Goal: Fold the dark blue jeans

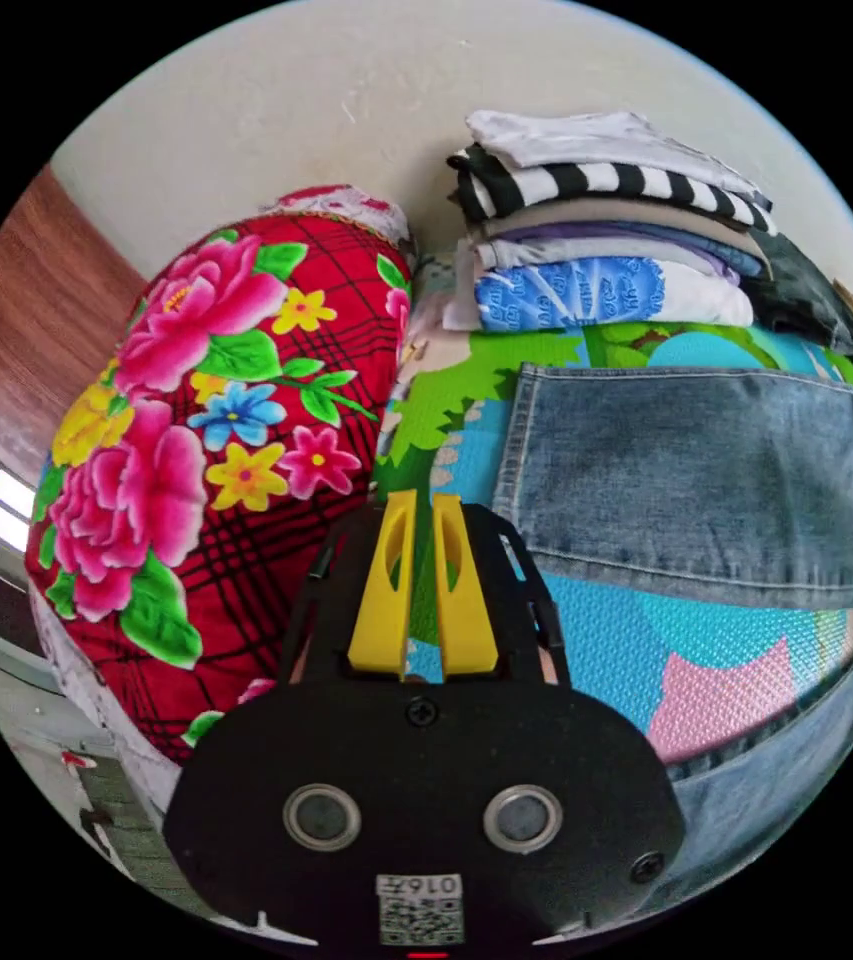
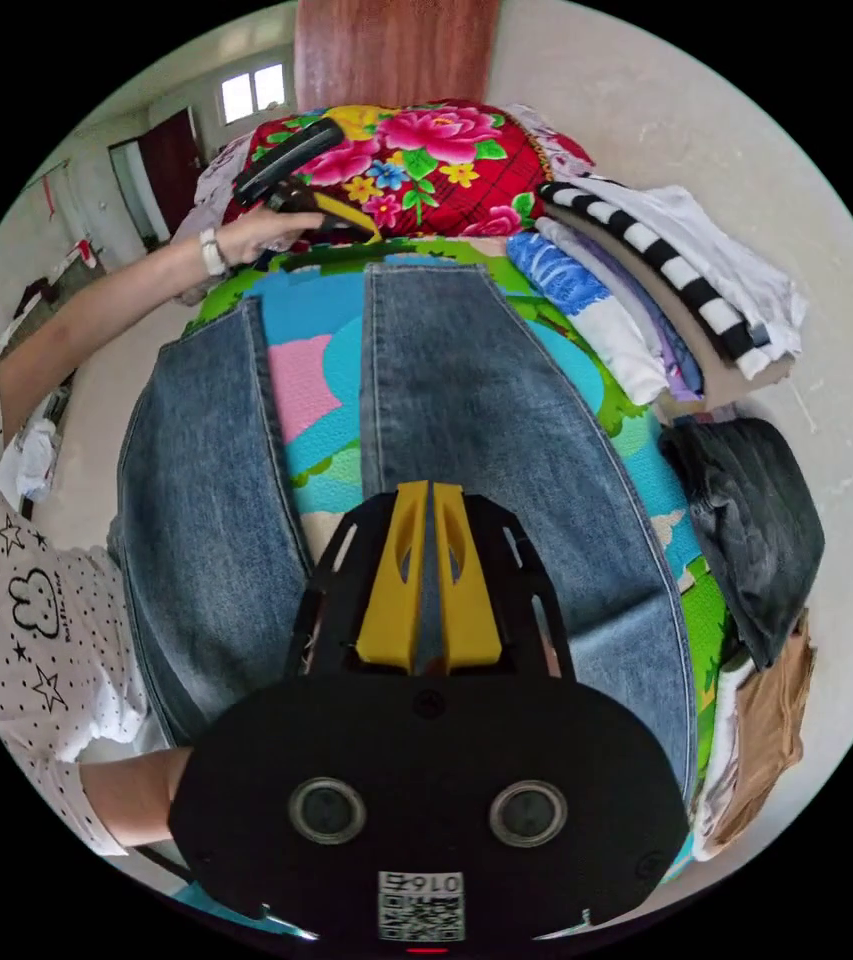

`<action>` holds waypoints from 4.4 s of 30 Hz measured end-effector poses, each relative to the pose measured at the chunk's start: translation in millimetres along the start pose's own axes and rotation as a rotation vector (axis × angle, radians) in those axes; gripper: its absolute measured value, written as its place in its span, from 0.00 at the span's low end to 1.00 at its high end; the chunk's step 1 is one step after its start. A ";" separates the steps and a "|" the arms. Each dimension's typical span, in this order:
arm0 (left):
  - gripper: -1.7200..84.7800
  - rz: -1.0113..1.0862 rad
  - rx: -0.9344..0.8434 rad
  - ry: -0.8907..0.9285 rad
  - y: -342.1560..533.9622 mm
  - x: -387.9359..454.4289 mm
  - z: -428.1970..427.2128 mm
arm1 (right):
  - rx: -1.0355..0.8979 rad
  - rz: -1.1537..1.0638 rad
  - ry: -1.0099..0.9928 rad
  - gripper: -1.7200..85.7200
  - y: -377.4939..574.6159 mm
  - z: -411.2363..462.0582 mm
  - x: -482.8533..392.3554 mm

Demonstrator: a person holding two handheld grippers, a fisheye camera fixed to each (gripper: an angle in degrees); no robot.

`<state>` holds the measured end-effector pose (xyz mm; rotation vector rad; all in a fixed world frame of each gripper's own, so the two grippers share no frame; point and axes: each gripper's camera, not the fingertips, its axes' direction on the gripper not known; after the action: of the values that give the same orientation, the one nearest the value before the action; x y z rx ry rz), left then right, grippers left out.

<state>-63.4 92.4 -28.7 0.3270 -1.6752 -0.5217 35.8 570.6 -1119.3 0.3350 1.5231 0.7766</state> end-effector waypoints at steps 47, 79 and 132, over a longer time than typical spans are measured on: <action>0.01 0.497 0.135 0.992 309.0 248.2 -212.6 | 0.062 0.993 0.586 0.13 625.4 -90.6 -221.7; 0.01 0.470 0.150 1.025 374.9 238.1 -229.7 | -0.024 0.641 0.699 0.01 556.4 31.7 -325.1; 0.01 0.510 0.175 0.932 395.0 251.3 -256.3 | 0.306 1.063 0.557 0.02 798.4 9.1 -363.2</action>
<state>175.7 266.8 415.5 0.2031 -0.8314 0.1676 -102.8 920.2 -326.9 1.3044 1.9683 1.5471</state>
